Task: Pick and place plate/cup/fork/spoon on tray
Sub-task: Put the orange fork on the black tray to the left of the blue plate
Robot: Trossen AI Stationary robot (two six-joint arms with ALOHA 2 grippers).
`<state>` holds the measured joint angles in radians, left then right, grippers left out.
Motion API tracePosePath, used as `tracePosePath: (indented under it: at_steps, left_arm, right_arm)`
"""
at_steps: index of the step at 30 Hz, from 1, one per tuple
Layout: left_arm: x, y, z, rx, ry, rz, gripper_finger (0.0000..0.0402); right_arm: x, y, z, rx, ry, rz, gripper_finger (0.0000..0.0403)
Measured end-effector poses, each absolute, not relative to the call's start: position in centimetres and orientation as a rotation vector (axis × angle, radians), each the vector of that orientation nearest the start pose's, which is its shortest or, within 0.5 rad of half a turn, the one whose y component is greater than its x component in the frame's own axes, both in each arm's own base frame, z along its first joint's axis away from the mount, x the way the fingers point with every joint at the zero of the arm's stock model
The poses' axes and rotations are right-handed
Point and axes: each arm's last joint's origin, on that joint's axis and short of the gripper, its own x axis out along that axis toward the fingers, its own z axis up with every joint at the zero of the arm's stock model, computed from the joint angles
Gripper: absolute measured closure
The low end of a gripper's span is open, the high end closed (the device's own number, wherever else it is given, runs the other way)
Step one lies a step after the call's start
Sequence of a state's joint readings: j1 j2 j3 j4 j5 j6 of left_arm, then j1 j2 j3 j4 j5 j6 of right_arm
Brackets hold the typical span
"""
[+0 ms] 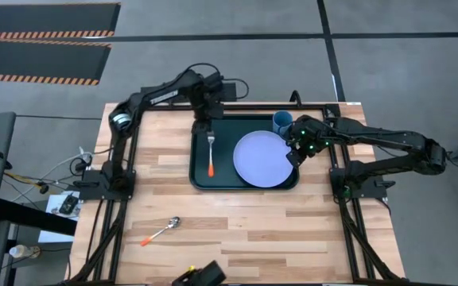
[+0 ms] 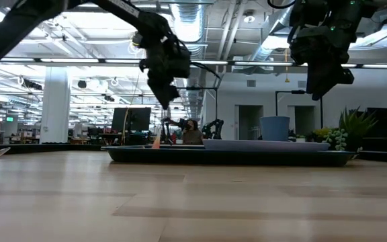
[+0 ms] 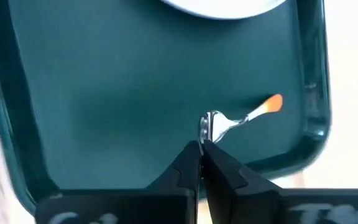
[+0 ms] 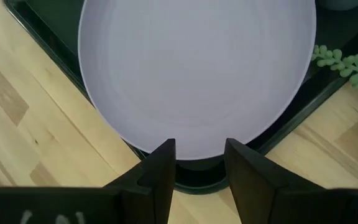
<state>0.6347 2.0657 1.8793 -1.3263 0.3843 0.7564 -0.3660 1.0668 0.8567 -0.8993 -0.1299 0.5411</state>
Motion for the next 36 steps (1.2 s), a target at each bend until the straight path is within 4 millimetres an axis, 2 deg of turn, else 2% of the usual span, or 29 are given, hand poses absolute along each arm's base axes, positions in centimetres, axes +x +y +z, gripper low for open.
tracePosePath:
  at_steps: [3,7,13,23,30,36]
  left_arm:
    - [34.1,23.8,24.7,-0.057,1.251,-0.335,0.0401]
    - [35.3,24.4,22.8,-0.107,1.239,-0.353,0.0401]
    - [36.4,24.3,20.0,-0.173,1.295,-0.365,0.0401]
    - [37.2,24.3,20.0,-0.153,1.272,-0.29,0.04]
    - [37.7,23.8,19.9,-0.105,1.301,-0.259,0.0381]
    - [37.9,23.3,19.1,-0.115,1.313,-0.259,0.0375]
  right_arm:
    - [17.6,-6.4,25.6,0.756,1.008,-0.503,0.0242]
    - [17.6,-6.4,25.6,0.743,1.011,-0.496,0.0242]
    - [17.6,-6.3,25.6,0.743,1.013,-0.496,0.0242]
    - [17.6,-6.4,25.6,0.733,1.013,-0.489,0.0242]
    - [17.6,-6.4,25.6,0.732,1.011,-0.489,0.0242]
    - [17.6,-6.4,25.6,0.733,1.011,-0.489,0.0242]
